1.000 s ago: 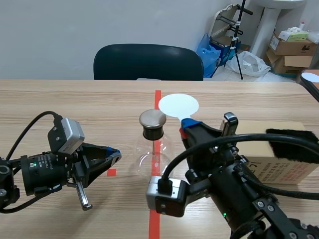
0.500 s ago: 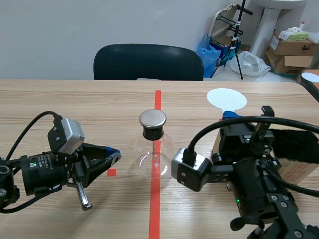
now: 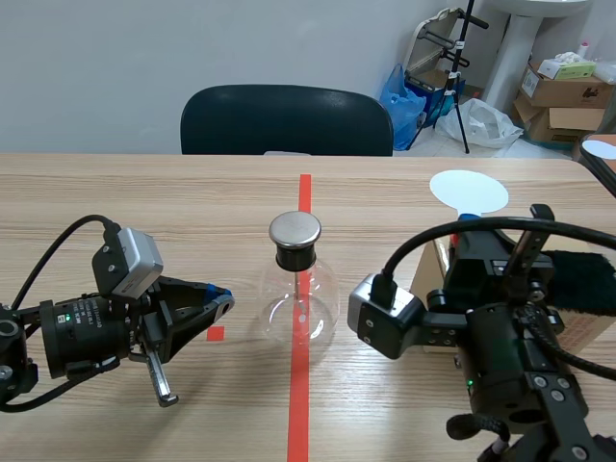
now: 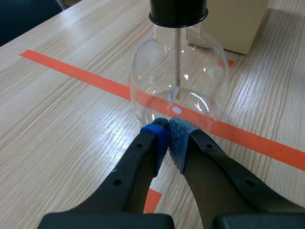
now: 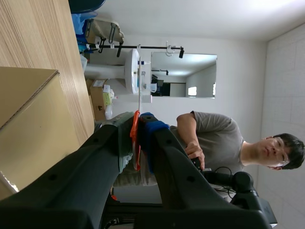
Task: Do the electroscope experiment
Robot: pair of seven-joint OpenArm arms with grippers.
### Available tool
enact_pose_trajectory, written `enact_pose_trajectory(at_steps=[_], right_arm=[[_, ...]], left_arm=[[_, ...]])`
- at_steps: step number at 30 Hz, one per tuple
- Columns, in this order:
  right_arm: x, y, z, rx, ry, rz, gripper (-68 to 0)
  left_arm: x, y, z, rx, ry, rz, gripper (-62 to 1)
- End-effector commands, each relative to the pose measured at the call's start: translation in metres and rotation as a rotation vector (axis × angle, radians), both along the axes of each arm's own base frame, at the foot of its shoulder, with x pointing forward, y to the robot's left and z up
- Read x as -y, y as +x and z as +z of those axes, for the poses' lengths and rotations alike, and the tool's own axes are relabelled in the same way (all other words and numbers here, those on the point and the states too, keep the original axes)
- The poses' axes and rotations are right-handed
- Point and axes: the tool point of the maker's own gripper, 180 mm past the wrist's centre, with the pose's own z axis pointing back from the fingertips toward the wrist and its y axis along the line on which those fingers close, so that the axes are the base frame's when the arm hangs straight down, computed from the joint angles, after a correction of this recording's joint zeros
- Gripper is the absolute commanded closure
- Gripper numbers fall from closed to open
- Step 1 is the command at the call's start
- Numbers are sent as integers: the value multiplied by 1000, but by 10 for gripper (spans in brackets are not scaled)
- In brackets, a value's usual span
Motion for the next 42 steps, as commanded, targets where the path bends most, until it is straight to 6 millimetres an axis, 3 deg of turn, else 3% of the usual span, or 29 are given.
enact_pose_trajectory(at_steps=[1,16,31,42], right_arm=[[4,5,9,36,-13,-3,-9],[-2,5,9,35,-14,27,-9],[-59,-3,8,29,-39,354,-9],[-90,-17,5,11,-47,547,-9]], left_arm=[[3,4,9,22,-29,5,-30],[3,4,9,22,-29,5,-30],[3,4,8,22,-26,3,-30],[3,4,8,22,-26,3,-30]])
